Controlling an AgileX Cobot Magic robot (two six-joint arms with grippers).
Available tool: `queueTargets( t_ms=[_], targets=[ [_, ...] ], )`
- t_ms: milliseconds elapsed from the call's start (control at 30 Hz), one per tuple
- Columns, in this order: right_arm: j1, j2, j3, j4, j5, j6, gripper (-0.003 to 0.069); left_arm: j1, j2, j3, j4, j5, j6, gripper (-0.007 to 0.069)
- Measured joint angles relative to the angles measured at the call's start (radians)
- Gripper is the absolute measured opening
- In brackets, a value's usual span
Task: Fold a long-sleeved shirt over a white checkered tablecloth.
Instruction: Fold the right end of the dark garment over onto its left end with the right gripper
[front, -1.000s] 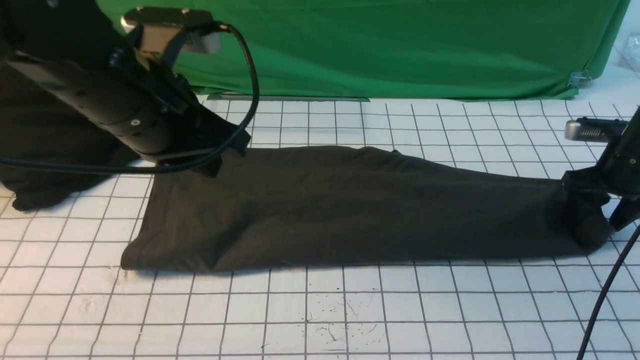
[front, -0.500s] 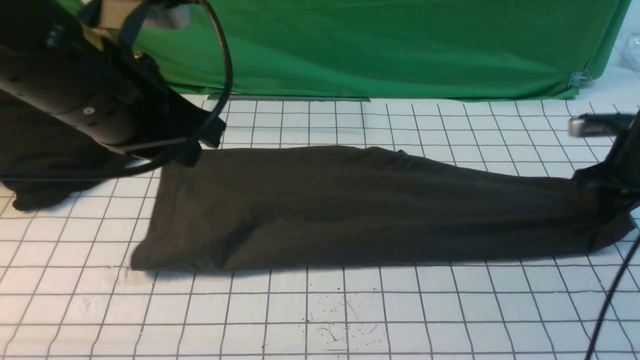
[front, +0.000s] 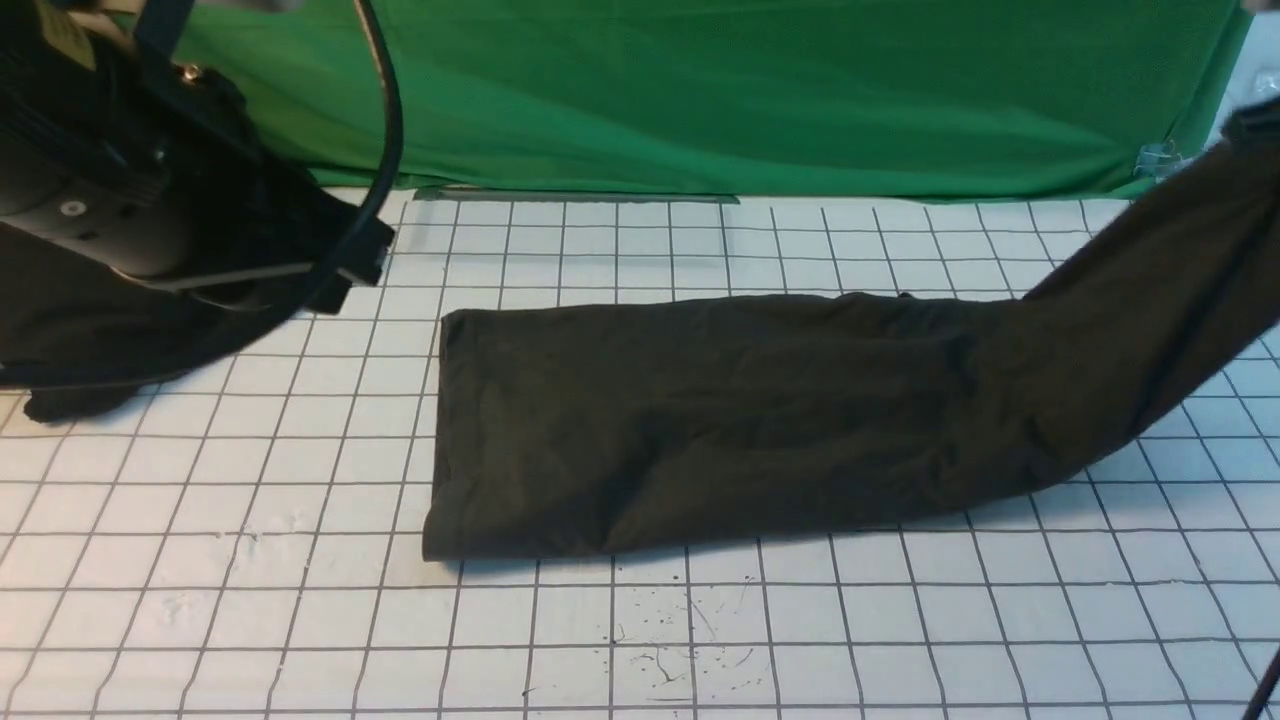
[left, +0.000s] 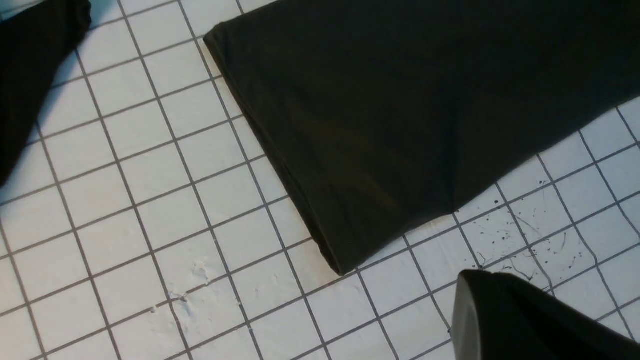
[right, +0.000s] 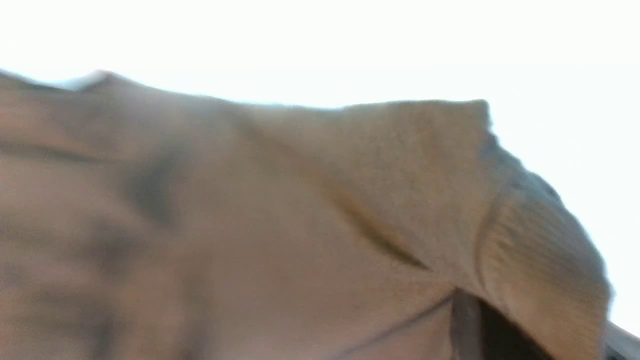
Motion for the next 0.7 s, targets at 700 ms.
queueTargets(
  t_ms=[700],
  targets=[
    [0.655,0.203,-0.048,0.262,-0.311,0.164,0.0041,0.0,0.0,0.0,-0.053,-0.004,-0.022,-0.0004]
  ],
)
